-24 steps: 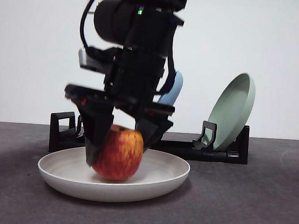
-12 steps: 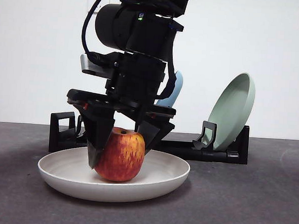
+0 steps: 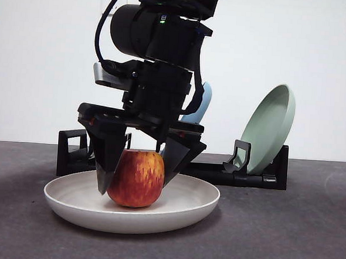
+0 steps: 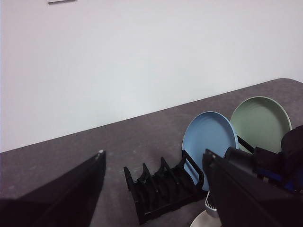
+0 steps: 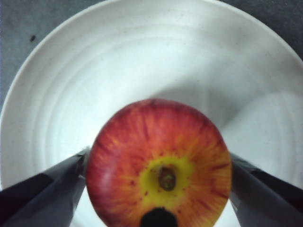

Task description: Take the yellow plate from the plate rack,put the plate on the table,take the apple from the table,put the apple in the plate

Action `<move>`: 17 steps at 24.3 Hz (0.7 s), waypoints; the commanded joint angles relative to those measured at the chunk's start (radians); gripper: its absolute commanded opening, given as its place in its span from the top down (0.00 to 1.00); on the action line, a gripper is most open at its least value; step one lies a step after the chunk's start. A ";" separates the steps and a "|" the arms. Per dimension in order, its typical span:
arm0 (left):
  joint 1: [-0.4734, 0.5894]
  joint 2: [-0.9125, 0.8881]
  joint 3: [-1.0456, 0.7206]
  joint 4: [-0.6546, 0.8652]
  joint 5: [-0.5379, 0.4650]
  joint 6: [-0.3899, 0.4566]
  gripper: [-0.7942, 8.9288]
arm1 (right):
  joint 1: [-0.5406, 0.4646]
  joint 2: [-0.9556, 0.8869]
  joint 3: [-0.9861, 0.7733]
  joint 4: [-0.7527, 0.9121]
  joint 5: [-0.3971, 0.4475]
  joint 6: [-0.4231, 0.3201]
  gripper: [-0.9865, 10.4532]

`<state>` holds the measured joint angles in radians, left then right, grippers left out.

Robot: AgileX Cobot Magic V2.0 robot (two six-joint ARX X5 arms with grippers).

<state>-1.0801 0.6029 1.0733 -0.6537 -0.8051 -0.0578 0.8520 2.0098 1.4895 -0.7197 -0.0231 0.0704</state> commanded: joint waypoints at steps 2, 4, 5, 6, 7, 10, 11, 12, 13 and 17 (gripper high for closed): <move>0.002 0.020 -0.005 0.001 0.013 -0.022 0.56 | -0.008 -0.062 0.005 -0.008 0.003 -0.001 0.52; 0.002 0.043 -0.005 0.004 0.030 -0.022 0.56 | -0.015 -0.108 0.005 -0.024 0.003 -0.002 0.52; 0.002 0.056 -0.005 0.005 0.031 -0.021 0.56 | -0.020 -0.131 0.005 -0.032 0.004 -0.003 0.52; 0.002 0.070 -0.005 0.006 0.032 -0.021 0.56 | -0.024 -0.153 0.005 -0.039 0.004 -0.010 0.52; 0.002 0.092 -0.005 0.006 0.038 -0.018 0.56 | -0.031 -0.186 0.005 -0.051 0.004 -0.021 0.52; 0.003 0.149 -0.005 0.013 0.082 0.005 0.57 | -0.056 -0.267 0.005 -0.083 0.006 -0.032 0.53; 0.003 0.174 -0.005 0.019 0.094 0.015 0.57 | -0.067 -0.296 0.005 -0.096 0.006 -0.039 0.53; 0.003 0.195 -0.005 0.028 0.106 0.029 0.57 | -0.075 -0.320 0.005 -0.107 0.006 -0.046 0.53; 0.004 0.219 -0.005 0.040 0.122 0.048 0.57 | -0.087 -0.351 0.005 -0.123 0.006 -0.053 0.53; 0.025 0.312 -0.005 0.076 0.246 0.141 0.69 | -0.134 -0.455 0.005 -0.190 0.006 -0.083 0.53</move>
<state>-1.0611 0.9112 1.0729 -0.5903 -0.5827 0.0273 0.7235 1.5677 1.4940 -0.9020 -0.0208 0.0093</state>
